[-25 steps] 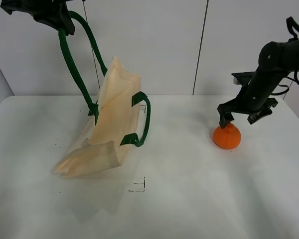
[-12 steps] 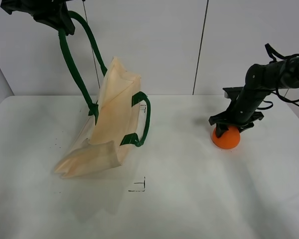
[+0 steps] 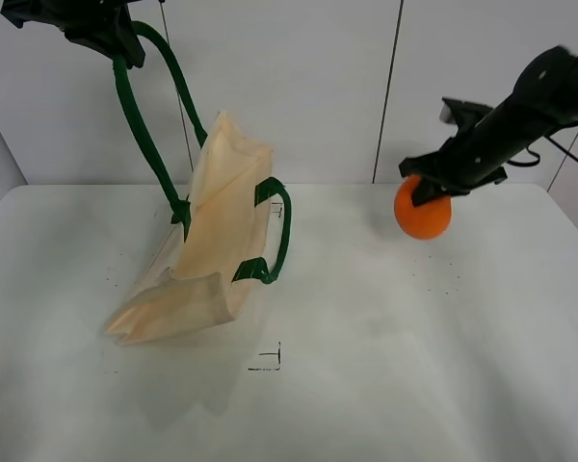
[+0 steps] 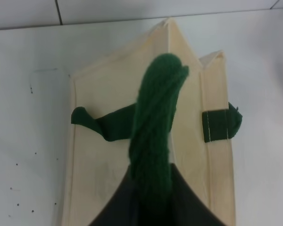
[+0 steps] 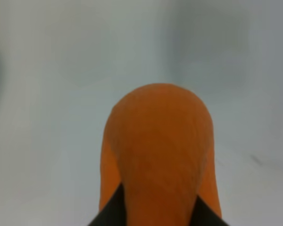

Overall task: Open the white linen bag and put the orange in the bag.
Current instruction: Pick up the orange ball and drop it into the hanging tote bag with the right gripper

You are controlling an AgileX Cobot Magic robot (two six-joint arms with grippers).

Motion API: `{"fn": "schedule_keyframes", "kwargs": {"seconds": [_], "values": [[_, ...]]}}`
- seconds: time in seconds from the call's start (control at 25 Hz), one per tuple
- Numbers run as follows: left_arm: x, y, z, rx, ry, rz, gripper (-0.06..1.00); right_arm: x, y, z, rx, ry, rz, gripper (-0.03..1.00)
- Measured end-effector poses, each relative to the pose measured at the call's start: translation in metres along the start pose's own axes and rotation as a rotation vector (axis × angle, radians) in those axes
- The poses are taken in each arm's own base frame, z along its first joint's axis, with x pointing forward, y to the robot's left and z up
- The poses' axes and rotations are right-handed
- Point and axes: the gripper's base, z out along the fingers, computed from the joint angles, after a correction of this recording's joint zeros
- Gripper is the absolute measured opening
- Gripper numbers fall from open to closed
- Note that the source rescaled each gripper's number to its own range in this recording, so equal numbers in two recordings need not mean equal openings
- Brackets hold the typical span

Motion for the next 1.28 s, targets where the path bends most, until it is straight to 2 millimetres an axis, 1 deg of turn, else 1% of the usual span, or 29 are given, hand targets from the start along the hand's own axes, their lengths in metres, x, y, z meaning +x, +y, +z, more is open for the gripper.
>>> {"fn": "schedule_keyframes", "kwargs": {"seconds": [0.04, 0.16, 0.28, 0.4, 0.44, 0.52, 0.64, 0.68, 0.72, 0.8, 0.84, 0.92, 1.0, 1.12, 1.28], "values": [[0.000, 0.000, 0.000, 0.000, 0.000, 0.000, 0.00, -0.003, 0.008, -0.013, -0.046, -0.037, 0.005, 0.00], [0.000, 0.000, 0.000, 0.000, 0.000, 0.000, 0.00, -0.012, 0.036, -0.038, -0.150, -0.066, -0.027, 0.00], [0.000, 0.000, 0.000, 0.000, 0.000, 0.000, 0.00, -0.024, 0.077, -0.051, -0.224, -0.066, -0.129, 0.00], [0.000, 0.000, 0.000, 0.000, 0.000, 0.000, 0.00, -0.033, 0.126, -0.057, -0.292, -0.096, -0.234, 0.00], [0.000, 0.000, 0.000, 0.000, 0.000, 0.000, 0.00, -0.033, 0.139, -0.056, -0.310, -0.098, -0.255, 0.00], [0.000, 0.000, 0.000, 0.000, 0.000, 0.000, 0.00, -0.028, 0.165, -0.042, -0.348, -0.069, -0.300, 0.00], [0.000, 0.000, 0.000, 0.000, 0.000, 0.000, 0.00, -0.013, 0.190, -0.004, -0.350, 0.023, -0.358, 0.00], [0.000, 0.000, 0.000, 0.000, 0.000, 0.000, 0.00, -0.007, 0.193, 0.009, -0.336, 0.053, -0.372, 0.00], [0.000, 0.000, 0.000, 0.000, 0.000, 0.000, 0.00, -0.002, 0.194, 0.028, -0.312, 0.088, -0.380, 0.00], [0.000, 0.000, 0.000, 0.000, 0.000, 0.000, 0.00, 0.004, 0.195, 0.053, -0.294, 0.117, -0.368, 0.00], [0.000, 0.000, 0.000, 0.000, 0.000, 0.000, 0.00, 0.006, 0.195, 0.064, -0.300, 0.120, -0.350, 0.00], [0.000, 0.000, 0.000, 0.000, 0.000, 0.001, 0.00, 0.007, 0.197, 0.079, -0.335, 0.108, -0.309, 0.00], [0.000, 0.000, 0.000, 0.000, 0.000, 0.001, 0.00, 0.006, 0.203, 0.083, -0.381, 0.081, -0.263, 0.00], [0.000, 0.000, 0.000, 0.000, 0.000, 0.001, 0.00, 0.005, 0.208, 0.082, -0.411, 0.054, -0.231, 0.00], [0.000, 0.000, 0.000, 0.000, 0.000, 0.001, 0.00, 0.007, 0.209, 0.081, -0.428, 0.081, -0.227, 0.00]]}}
